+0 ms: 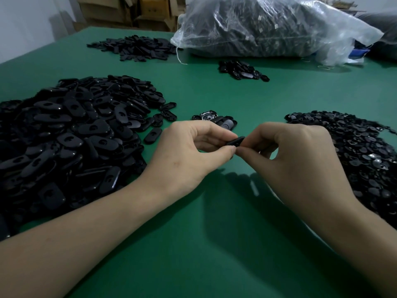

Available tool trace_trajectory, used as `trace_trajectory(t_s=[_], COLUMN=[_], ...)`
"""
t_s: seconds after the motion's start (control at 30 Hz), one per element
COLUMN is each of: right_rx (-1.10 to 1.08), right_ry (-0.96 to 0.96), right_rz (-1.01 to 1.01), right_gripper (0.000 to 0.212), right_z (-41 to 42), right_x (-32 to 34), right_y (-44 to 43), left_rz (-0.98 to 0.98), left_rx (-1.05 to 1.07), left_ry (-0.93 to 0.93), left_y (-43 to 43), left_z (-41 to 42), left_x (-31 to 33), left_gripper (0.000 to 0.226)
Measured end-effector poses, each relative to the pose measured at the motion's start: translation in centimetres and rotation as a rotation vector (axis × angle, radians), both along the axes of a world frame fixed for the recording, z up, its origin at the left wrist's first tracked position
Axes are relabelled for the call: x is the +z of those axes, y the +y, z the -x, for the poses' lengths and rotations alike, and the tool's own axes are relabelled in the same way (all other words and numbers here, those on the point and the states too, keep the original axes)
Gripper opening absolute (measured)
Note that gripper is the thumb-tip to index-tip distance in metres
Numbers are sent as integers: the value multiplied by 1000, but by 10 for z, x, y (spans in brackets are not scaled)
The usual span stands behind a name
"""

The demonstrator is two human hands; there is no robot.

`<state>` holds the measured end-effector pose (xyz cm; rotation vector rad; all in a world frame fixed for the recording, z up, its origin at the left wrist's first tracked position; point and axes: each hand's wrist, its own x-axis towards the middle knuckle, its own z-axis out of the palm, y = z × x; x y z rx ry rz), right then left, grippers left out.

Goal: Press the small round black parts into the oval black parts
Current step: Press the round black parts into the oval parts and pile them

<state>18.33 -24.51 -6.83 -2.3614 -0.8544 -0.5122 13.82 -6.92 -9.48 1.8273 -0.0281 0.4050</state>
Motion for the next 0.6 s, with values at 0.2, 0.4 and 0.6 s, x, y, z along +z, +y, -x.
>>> trace_trajectory(t_s=[0.2, 0.4, 0.6], right_rx=[-13, 37, 49], right_ry=[-200, -202, 247], right_rz=[146, 185, -154], right_gripper=[13, 16, 9], right_z=[6, 5, -2], right_x=[2, 0, -1], right_y=[0, 2, 1], left_rz=[15, 9, 100], left_rx=[-3, 5, 35], left_ry=[4, 2, -78], left_y=[0, 2, 2], left_z=[-1, -2, -2], left_x=[-1, -2, 2], left_gripper=[16, 18, 21])
